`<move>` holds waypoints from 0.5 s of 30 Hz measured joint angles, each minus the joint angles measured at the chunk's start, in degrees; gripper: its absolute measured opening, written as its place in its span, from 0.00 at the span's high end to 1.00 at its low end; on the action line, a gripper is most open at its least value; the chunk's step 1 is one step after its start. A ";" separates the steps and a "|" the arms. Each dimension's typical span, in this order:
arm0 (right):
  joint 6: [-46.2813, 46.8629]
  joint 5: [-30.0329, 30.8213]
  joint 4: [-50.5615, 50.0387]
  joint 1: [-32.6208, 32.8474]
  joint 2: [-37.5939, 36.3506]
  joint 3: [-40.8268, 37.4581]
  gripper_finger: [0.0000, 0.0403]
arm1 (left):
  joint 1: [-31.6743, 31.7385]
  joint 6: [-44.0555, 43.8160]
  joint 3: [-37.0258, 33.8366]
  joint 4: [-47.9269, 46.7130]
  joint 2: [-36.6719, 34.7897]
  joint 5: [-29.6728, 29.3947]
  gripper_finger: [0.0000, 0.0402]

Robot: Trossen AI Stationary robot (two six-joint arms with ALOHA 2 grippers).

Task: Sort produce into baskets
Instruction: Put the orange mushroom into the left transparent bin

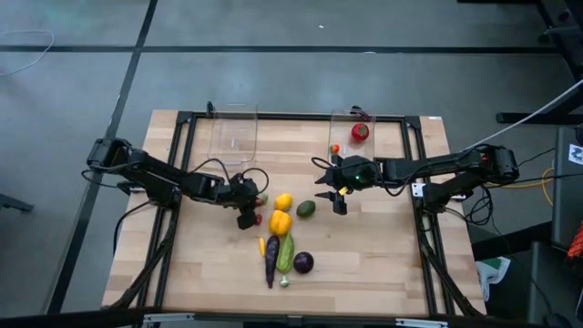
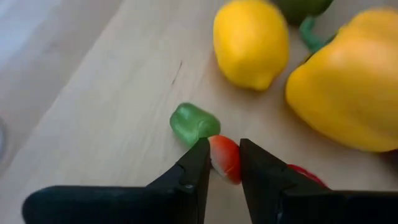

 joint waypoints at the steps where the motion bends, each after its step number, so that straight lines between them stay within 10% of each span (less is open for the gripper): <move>1: 0.00 0.00 -0.04 0.00 0.00 -0.02 0.52 | 0.08 0.34 0.00 -0.35 -1.17 0.01 0.81; 15: 0.00 0.00 -0.13 0.00 0.00 -0.02 0.52 | 8.65 11.17 0.02 -2.38 -21.56 -7.73 0.81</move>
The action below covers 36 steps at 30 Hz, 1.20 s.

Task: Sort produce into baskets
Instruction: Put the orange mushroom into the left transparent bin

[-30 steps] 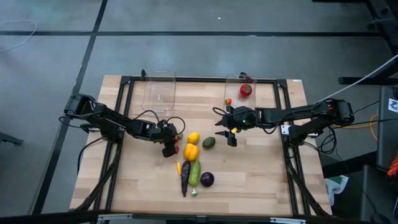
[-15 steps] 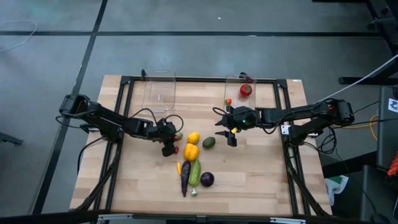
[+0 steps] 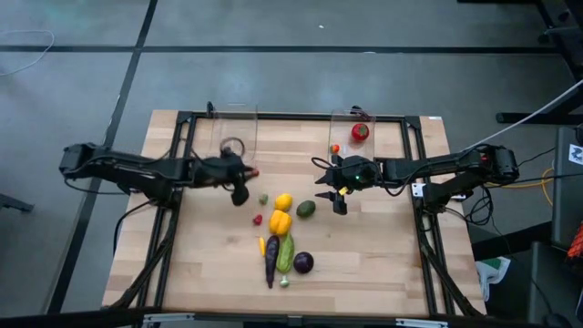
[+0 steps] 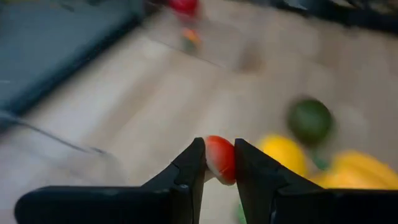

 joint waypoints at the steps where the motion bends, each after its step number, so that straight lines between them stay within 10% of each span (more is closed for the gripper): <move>1: -0.02 0.00 -0.06 0.00 0.00 0.00 0.52 | 1.09 0.56 0.00 -0.19 -1.01 -1.79 0.81; 11: 0.00 0.00 -0.07 0.00 0.00 0.00 0.52 | 14.76 -2.62 0.00 -3.33 -1.38 -4.85 0.81; 36: -0.09 -0.01 -0.04 0.00 0.00 0.00 0.52 | 32.44 -20.69 0.00 -12.31 8.51 12.10 0.81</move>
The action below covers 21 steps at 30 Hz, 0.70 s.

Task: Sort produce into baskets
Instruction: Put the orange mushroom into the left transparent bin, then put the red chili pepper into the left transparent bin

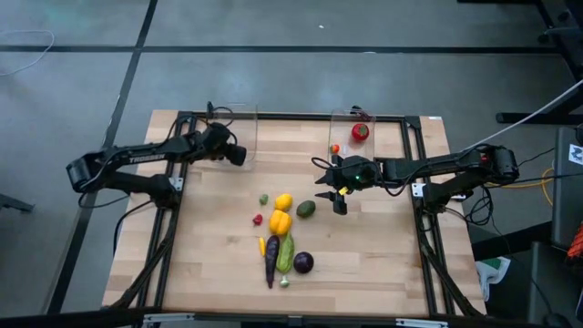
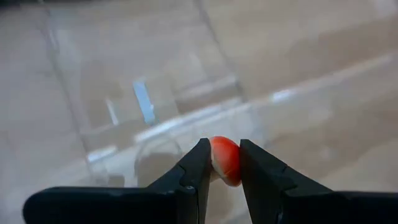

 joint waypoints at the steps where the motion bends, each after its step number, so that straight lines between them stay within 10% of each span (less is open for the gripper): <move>1: 0.00 0.00 0.00 0.00 0.00 0.00 0.52 | 0.00 -0.02 0.00 -0.71 0.36 0.78 0.81; 21: -0.15 0.01 0.00 -0.01 0.00 0.00 0.52 | -0.02 0.83 0.00 -1.84 1.37 1.25 0.64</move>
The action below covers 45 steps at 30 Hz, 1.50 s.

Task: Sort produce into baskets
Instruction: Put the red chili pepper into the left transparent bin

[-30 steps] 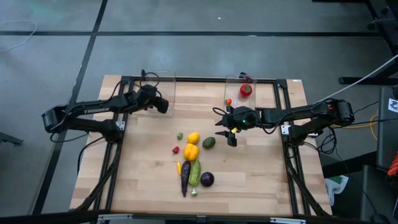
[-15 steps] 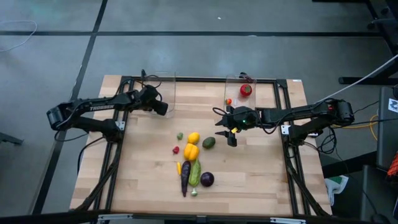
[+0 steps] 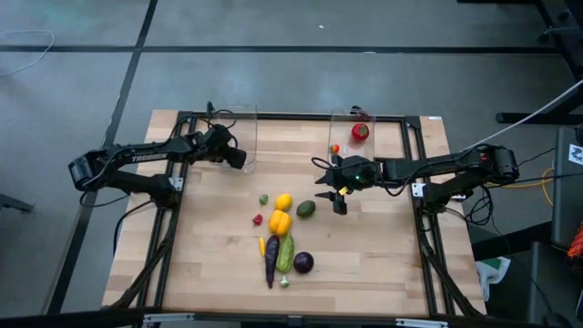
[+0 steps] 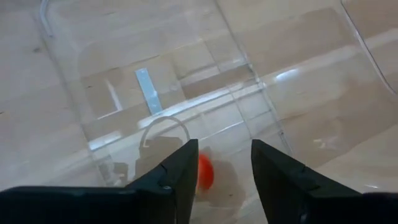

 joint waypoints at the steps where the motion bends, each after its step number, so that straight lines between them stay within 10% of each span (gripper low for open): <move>1: 0.00 0.00 0.00 -0.01 0.00 0.00 0.52 | 0.02 0.02 0.00 0.34 0.00 0.00 0.63; 22: -0.02 0.00 -0.15 0.00 0.00 0.00 0.52 | -7.00 15.26 0.00 24.00 -9.58 5.51 0.63; 45: -0.02 0.00 -0.20 -0.01 0.00 0.00 0.52 | -39.04 -24.56 0.00 4.54 -8.26 9.38 0.62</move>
